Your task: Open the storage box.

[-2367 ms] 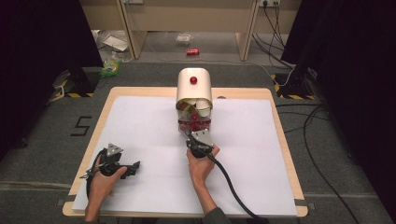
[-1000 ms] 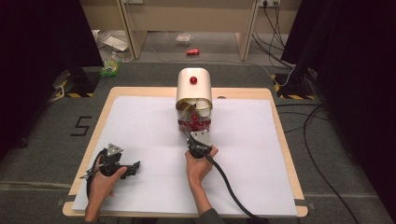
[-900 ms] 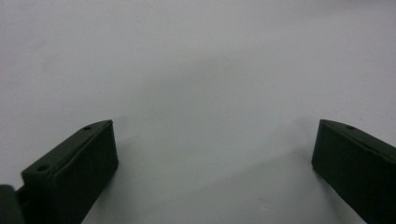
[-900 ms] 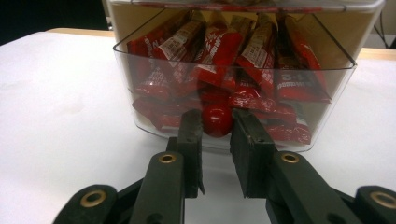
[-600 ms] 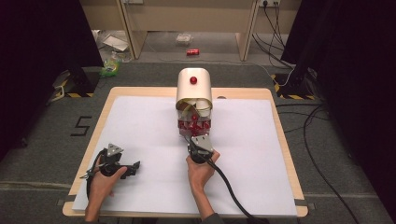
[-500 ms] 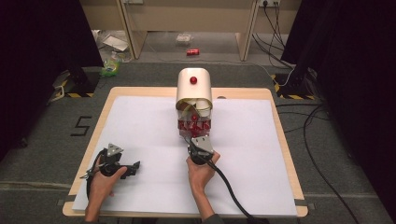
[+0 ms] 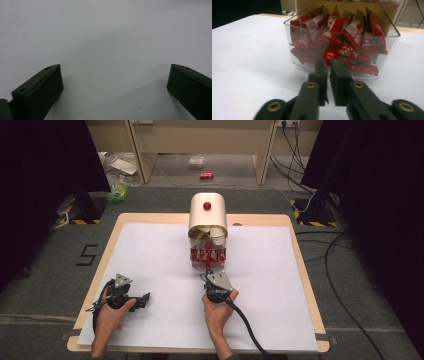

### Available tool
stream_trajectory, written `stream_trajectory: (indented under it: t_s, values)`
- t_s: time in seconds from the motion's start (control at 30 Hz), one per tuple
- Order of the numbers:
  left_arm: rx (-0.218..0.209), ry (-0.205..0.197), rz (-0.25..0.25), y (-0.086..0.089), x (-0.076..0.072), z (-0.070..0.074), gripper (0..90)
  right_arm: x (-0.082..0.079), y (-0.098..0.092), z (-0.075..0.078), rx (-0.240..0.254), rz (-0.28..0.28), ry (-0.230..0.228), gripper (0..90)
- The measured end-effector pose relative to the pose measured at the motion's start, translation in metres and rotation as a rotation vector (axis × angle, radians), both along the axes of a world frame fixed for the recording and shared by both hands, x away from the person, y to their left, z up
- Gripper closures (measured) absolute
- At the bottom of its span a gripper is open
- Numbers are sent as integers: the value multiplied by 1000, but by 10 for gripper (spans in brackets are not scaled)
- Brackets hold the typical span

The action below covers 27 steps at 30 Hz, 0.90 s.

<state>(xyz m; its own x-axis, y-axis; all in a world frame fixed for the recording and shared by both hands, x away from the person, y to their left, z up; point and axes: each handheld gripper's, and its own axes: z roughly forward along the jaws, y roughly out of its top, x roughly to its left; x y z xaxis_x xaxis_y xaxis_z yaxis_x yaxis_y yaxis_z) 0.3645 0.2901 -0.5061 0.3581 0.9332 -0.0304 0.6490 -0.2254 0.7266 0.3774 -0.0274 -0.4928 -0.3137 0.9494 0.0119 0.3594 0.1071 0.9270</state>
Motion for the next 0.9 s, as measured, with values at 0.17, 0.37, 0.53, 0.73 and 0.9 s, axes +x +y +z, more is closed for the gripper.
stream_trajectory:
  t_s: [0.17, 0.37, 0.53, 0.73, 0.9]
  values:
    - [0, 1, 0, 0, 0, 0, 0, 0, -2, 0, 7, 21, -6, 739]
    - [-1, 1, 0, 0, 0, 0, 0, 1, -5, 2, 8, 59, 3, 699]
    - [-2, 1, 0, 0, 0, 0, 0, 2, -9, 10, 29, 107, -2, 649]
    - [-1, 1, 0, 0, 0, 0, 0, 6, -19, 25, 56, 191, -11, 599]
    - [-1, 1, 0, 0, 0, 0, 0, 10, -30, 41, 35, 275, -10, 562]
